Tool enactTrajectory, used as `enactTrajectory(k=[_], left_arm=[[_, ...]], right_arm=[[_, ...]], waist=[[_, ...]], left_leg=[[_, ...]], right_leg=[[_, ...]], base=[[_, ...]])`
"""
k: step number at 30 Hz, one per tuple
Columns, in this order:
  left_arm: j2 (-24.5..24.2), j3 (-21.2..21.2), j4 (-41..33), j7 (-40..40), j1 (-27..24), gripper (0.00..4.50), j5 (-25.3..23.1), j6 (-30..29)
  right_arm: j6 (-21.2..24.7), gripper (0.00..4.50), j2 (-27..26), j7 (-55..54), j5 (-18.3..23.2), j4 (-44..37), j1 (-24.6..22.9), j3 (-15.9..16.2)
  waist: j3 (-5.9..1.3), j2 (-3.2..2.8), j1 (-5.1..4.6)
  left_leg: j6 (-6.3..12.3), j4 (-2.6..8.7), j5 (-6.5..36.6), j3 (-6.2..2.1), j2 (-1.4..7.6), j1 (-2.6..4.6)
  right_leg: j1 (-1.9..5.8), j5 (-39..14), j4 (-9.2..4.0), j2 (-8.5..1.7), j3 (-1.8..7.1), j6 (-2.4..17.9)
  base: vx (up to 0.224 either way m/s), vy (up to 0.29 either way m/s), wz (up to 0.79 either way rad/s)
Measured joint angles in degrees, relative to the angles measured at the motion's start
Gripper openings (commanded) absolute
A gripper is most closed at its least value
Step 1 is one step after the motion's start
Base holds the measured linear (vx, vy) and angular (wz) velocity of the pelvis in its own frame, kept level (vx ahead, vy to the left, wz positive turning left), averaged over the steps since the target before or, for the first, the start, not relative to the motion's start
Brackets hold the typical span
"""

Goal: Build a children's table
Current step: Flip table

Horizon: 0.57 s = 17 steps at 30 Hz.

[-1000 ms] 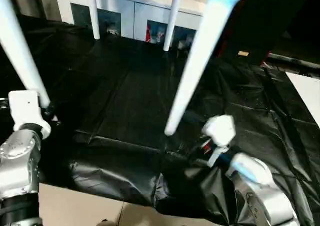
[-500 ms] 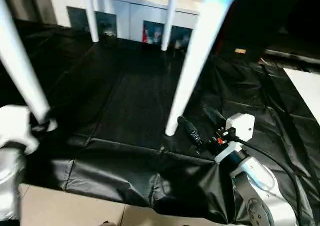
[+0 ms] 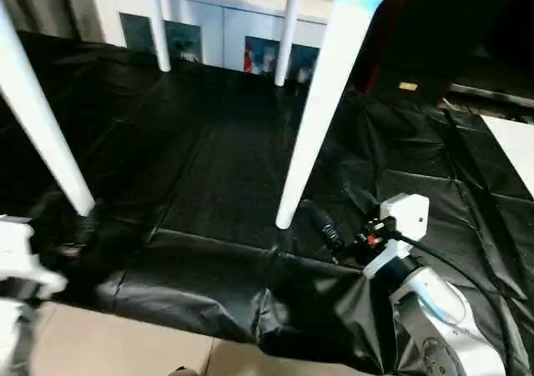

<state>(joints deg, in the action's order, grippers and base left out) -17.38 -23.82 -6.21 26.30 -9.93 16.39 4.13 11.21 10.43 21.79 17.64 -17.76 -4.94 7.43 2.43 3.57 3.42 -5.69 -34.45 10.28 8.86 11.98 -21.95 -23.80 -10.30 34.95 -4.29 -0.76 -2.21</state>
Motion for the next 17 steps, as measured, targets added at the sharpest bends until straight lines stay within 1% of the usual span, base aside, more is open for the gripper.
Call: enactTrajectory(k=[2,4,7,8,9,11,13,15,17], left_arm=[[0.25,2.24,-3.63,-0.6,-0.87,3.5,-0.87,-1.43],[0.82,4.91,-9.38,-1.58,-2.58,3.5,-1.14,-4.2],[1.67,7.12,-13.32,-3.18,-2.98,3.5,-2.16,-6.34],[2.12,7.61,-14.13,-4.39,-2.56,3.5,-2.86,-7.35],[3.09,8.5,-14.55,-6.28,-0.85,3.5,-4.14,-8.86],[4.1,9.59,-14.73,-8.79,1.98,3.5,-6.17,-10.61],[4.78,10.14,-14.85,-11.12,4.28,3.5,-7.09,-12.42],[4.9,10.16,-14.83,-12.42,4.33,3.5,-7.05,-13.81],[4.87,10.2,-14.87,-13.09,3.9,3.5,-7.01,-15.06]], right_arm=[[0.46,4.5,0.58,0.09,-0.1,-0.49,0.02,0.38],[1.21,4.5,1.05,-0.14,-0.59,-1.29,0.01,0.42],[1.87,4.5,1.03,-1.4,-2.18,-1.82,0.01,0.39],[2.33,4.5,0.75,-2.69,-2.68,-1.79,0.01,0.11],[2.96,4.5,-0.07,-4.74,-3.59,-1.57,0.28,-0.69],[3.62,4.5,-0.93,-7.13,-4.6,-1.1,1.2,-1.1],[3.72,4.5,-0.82,-8.51,-6.42,-0.48,2.74,-0.98],[3.72,4.5,-0.71,-9.5,-7.34,0.01,3.02,-1.1],[3.72,4.5,-1.1,-10.15,-7.4,0.14,3.02,-1.44]], waist=[[-0.03,0.04,-0.17],[-0.03,0.02,-0.31],[-0.05,-0.03,-0.54],[-0.09,0.05,-0.61],[-0.08,0.04,-0.52],[-0.08,0.03,-0.49],[-0.12,0.01,-0.77],[-0.18,0.08,-1.35],[-0.21,0.12,-1.63]], left_leg=[[0.0,-0.01,0.0,-0.06,-0.02,0.02],[0.0,-0.03,0.0,-0.11,-0.05,0.02],[0.0,-0.01,0.0,-0.14,-0.05,0.02],[0.0,-0.01,0.0,-0.19,-0.06,0.01],[0.0,-0.02,0.0,-0.22,-0.06,-0.05],[0.0,-0.02,0.0,-0.23,-0.08,-0.05],[0.0,-0.03,0.0,-0.24,-0.11,-0.05],[0.0,-0.03,0.0,-0.24,-0.12,-0.04],[0.0,-0.04,0.0,-0.26,-0.12,-0.05]], right_leg=[[0.01,0.0,-0.02,0.0,0.0,0.0],[0.01,0.0,-0.05,-0.01,0.04,0.0],[-0.04,0.0,-0.03,0.01,0.01,-0.01],[-0.05,0.0,-0.02,0.02,-0.02,-0.01],[-0.08,0.0,-0.01,0.02,-0.05,-0.01],[-0.08,0.01,-0.01,0.02,-0.04,-0.02],[-0.04,0.01,-0.03,0.01,-0.02,-0.02],[-0.06,0.01,-0.03,0.01,-0.02,-0.02],[-0.12,0.01,-0.04,0.01,-0.04,-0.03]], base=[[0.0,0.0,0.0],[0.0,0.0,0.0],[0.0,0.0,0.0],[0.0,0.0,0.0],[0.0,0.0,0.0],[0.0,0.0,0.0],[0.0,0.0,0.0],[0.0,0.0,0.0],[0.0,0.0,0.0]])
